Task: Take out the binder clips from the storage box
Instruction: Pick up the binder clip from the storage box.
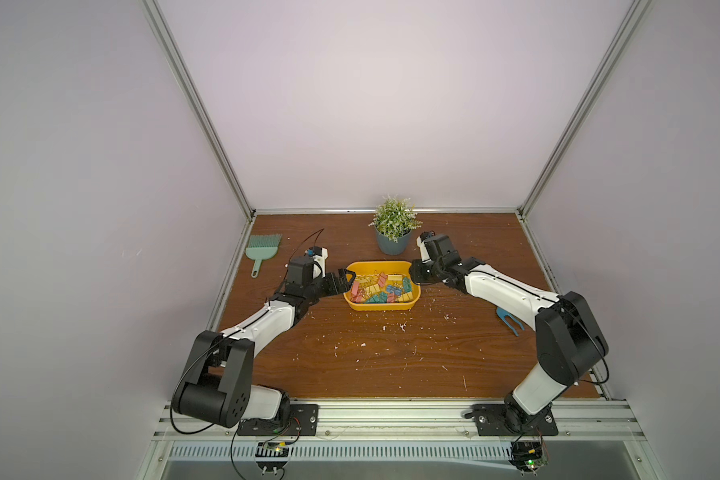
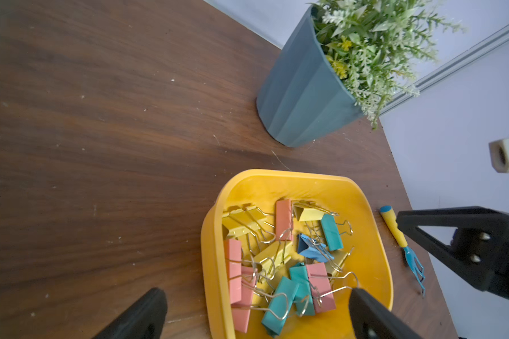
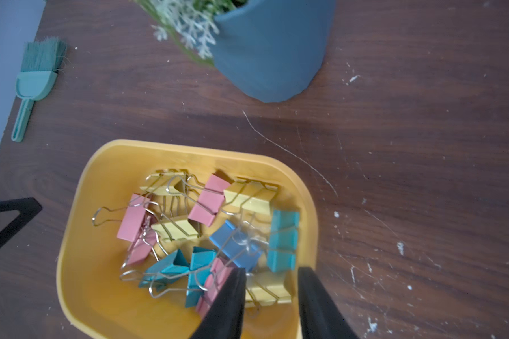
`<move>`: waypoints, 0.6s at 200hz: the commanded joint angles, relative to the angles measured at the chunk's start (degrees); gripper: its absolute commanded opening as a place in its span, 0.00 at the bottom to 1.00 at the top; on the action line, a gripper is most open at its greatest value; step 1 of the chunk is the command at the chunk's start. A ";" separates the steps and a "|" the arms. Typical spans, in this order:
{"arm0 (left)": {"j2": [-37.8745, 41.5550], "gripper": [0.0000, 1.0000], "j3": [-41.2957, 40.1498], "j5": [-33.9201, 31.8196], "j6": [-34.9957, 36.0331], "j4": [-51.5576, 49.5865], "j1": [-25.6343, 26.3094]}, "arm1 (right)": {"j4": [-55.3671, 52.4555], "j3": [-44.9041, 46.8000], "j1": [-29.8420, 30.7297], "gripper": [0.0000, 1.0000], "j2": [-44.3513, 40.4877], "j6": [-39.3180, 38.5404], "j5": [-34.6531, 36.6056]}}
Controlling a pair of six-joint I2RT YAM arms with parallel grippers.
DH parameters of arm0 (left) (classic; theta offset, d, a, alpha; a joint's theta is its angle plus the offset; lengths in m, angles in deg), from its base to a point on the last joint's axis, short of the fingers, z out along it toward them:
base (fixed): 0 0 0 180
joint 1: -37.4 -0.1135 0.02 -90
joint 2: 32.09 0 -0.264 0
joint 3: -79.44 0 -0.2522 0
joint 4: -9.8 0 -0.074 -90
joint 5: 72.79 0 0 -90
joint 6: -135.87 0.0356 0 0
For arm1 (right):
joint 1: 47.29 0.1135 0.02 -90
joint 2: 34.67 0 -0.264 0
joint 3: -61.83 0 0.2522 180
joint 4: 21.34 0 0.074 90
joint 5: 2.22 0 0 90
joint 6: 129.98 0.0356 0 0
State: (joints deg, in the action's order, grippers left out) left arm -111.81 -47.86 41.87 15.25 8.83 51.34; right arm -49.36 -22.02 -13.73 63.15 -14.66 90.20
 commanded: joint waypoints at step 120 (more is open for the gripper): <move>2.67 1.00 1.26 -6.38 3.37 -2.28 5.40 | -13.17 -13.90 5.23 0.25 13.27 -3.17 12.76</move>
State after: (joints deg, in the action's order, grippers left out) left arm -108.97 -46.37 36.17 17.37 6.93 56.27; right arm -60.97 -33.91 -8.72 76.55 -17.04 100.06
